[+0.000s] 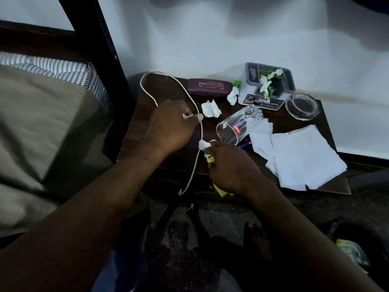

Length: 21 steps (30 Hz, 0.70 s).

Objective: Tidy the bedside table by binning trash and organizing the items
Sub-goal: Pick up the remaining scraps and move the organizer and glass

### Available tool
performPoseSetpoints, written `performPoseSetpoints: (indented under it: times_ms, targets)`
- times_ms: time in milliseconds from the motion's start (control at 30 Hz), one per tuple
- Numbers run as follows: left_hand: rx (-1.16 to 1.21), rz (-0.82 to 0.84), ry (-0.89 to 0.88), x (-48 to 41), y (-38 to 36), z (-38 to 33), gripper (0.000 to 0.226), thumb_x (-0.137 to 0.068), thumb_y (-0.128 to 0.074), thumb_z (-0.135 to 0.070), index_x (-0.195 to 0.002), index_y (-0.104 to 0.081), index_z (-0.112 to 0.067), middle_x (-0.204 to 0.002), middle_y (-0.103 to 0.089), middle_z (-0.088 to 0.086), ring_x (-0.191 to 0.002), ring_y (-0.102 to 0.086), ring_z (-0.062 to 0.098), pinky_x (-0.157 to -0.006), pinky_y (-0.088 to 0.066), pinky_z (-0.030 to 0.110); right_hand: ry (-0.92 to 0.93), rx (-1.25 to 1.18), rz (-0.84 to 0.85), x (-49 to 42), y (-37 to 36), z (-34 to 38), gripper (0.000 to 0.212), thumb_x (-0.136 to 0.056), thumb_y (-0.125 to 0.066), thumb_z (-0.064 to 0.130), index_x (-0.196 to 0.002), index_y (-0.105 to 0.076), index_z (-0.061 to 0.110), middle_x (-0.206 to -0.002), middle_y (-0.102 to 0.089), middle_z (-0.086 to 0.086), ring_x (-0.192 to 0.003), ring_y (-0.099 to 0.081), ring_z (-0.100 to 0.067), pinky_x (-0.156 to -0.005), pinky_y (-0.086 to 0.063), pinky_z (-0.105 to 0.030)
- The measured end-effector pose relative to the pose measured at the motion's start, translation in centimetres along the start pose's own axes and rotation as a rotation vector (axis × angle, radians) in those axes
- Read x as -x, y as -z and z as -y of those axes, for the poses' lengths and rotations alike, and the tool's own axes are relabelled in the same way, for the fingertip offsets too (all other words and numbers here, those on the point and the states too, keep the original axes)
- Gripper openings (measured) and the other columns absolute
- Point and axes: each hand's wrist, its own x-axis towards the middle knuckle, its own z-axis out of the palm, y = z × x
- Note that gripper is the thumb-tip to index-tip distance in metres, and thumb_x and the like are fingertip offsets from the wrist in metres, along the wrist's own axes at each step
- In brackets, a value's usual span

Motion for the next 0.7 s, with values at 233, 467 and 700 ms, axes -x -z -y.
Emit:
performPoseSetpoints:
  times_ms: [233, 467, 700]
  targets:
    - [0.136, -0.017, 0.017, 0.2, -0.1, -1.0, 0.014, -0.096, -0.066, -0.025, -0.084, -0.065, -0.017, -0.075, -0.067, -0.006, -0.066, -0.065, 0.001, -0.066, -0.051, 0.022, -0.006, -0.207, -0.371, -0.3, 0.7, -0.1, 0.013, -0.08, -0.064, 0.022, -0.09, -0.072, 0.023, -0.096, -0.073, 0.002, -0.093, -0.067, -0.022, -0.079, -0.049, -0.031]
    - [0.381, 0.007, 0.078, 1.1, -1.2, -2.2, 0.029, -0.09, -0.053, 0.004, -0.093, -0.072, -0.017, -0.091, -0.067, -0.004, -0.065, -0.066, -0.002, -0.054, -0.046, 0.012, -0.05, -0.389, -0.527, -0.4, 1.1, -0.3, 0.01, -0.094, -0.067, 0.03, -0.087, -0.067, 0.024, -0.081, -0.072, 0.003, -0.079, -0.066, -0.018, -0.074, -0.052, -0.035]
    - [0.643, 0.072, 0.105, 1.3, -2.8, -3.5, 0.019, -0.1, -0.059, -0.01, -0.093, -0.075, -0.006, -0.078, -0.071, 0.009, -0.061, -0.061, 0.006, -0.056, -0.047, 0.021, -0.155, -0.465, -0.565, 0.3, 2.3, -0.1, 0.061, -0.096, -0.052, 0.061, -0.059, -0.049, 0.012, -0.053, -0.055, -0.004, -0.058, -0.057, -0.023, -0.064, -0.049, -0.048]
